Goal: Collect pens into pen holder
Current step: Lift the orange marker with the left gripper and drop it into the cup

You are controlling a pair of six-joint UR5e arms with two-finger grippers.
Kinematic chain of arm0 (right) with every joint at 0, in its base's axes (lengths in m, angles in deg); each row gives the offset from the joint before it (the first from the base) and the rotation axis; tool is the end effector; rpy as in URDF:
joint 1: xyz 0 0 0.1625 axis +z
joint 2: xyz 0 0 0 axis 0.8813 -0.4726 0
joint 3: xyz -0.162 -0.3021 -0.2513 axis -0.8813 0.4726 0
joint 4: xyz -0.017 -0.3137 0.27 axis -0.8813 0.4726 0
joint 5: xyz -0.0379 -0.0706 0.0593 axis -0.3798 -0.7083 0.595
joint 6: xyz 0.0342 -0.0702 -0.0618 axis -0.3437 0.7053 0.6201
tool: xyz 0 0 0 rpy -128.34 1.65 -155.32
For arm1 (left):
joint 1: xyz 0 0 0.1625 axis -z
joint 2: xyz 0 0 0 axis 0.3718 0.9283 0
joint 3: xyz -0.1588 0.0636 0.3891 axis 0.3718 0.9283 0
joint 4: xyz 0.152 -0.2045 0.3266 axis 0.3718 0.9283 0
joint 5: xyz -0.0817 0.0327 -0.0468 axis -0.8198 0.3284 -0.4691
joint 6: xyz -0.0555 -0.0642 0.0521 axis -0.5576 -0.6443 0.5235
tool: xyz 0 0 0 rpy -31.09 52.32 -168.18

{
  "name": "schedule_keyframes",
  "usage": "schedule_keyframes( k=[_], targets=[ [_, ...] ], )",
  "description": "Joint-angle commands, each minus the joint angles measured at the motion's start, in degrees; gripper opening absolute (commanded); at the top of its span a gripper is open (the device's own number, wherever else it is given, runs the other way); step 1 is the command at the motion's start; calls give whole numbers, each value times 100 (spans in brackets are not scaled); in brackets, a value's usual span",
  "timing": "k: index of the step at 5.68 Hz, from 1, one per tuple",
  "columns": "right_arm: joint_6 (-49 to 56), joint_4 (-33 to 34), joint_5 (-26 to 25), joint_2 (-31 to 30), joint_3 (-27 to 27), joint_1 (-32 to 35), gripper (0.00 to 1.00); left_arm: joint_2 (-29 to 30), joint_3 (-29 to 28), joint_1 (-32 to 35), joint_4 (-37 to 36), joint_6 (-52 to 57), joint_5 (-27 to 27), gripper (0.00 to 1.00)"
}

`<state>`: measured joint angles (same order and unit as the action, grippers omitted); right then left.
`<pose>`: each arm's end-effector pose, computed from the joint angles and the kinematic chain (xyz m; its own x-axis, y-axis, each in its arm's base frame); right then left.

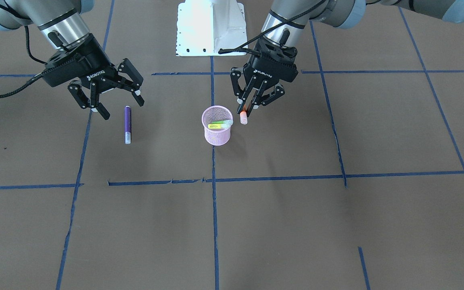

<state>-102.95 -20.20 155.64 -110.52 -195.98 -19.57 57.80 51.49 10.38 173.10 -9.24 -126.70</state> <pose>-0.3220 -0.4371 0.2505 0.4399 -0.1643 0.8829 -0.3080 0.8959 0.3202 0.4347 -0.4307 0.1325 0.4333 0.2380 -0.8693 0.3778 0.8277 0.4149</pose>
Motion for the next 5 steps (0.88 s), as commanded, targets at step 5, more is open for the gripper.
schedule_keyframes(
  k=[5],
  targets=[
    [-4, 3, 137, -25, 82, 49, 100, 30, -907, -1041, 1250, -170, 1872, 24]
  ],
)
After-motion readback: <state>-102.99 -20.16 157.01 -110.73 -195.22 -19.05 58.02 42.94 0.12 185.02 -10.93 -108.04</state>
